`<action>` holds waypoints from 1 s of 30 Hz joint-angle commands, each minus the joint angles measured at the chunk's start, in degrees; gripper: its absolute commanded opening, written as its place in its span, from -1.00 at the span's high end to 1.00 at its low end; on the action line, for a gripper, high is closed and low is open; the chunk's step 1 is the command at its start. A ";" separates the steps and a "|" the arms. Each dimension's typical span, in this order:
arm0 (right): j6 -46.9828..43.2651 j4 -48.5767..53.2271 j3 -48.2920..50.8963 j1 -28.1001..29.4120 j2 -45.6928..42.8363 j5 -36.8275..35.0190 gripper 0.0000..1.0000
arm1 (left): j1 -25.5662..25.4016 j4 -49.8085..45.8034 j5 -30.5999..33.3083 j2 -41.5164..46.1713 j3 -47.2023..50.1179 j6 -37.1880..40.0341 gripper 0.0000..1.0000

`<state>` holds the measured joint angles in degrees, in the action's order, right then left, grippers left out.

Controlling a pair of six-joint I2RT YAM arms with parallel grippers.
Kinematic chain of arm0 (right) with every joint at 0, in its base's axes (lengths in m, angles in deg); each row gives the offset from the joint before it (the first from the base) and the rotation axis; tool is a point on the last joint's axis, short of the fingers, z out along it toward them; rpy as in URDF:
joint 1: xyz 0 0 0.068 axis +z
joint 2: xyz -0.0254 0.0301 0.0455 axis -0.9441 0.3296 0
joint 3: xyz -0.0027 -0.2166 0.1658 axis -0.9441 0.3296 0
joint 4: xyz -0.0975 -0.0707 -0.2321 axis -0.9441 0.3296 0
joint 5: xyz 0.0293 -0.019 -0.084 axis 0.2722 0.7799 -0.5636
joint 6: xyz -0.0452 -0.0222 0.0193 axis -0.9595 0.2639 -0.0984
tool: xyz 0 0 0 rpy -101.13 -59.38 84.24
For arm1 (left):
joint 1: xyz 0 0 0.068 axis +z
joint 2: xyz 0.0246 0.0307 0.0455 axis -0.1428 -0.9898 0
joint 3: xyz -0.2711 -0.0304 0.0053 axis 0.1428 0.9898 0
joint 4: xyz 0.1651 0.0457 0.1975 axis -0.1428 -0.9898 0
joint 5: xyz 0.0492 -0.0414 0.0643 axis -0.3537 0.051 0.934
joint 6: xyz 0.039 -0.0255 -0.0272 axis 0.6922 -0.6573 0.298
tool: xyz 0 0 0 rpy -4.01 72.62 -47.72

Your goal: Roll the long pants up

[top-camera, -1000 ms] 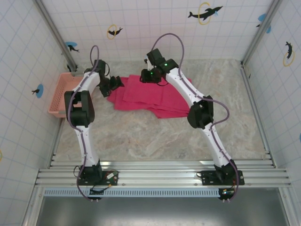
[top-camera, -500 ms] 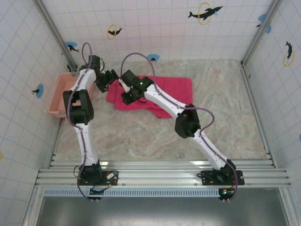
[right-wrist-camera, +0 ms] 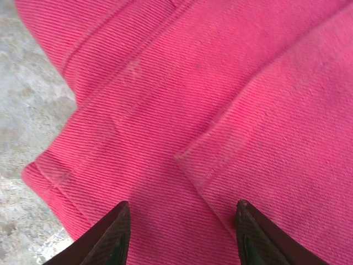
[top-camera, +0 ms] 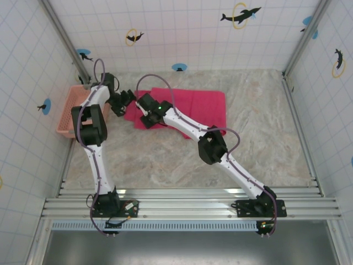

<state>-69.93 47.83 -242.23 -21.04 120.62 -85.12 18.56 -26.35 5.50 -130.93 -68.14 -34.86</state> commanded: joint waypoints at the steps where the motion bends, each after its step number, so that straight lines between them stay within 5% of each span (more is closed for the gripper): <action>1: -3.06 -3.09 -2.57 0.60 1.39 -1.38 -0.06 | -0.53 -1.58 0.39 1.11 1.50 1.20 -0.95; 11: -4.52 -5.45 -2.54 -1.22 1.86 -3.18 -0.04 | -1.36 -1.89 0.41 0.89 1.25 1.34 -0.95; 16: -4.13 -7.03 -2.98 -2.43 3.45 -2.18 0.33 | -1.56 -2.68 0.30 0.55 0.60 1.95 -0.95; 20: -3.21 -7.31 -3.68 -2.97 4.12 -1.13 0.44 | -1.63 -2.62 -0.10 0.41 1.07 1.89 -0.95; 30: -1.67 -6.38 -3.62 -2.88 2.21 0.02 0.07 | -1.66 -2.27 -0.68 -0.36 0.70 1.40 -0.95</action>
<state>-72.53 41.97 -243.67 -24.43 123.30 -86.28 17.53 -26.35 5.63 -130.78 -67.53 -33.74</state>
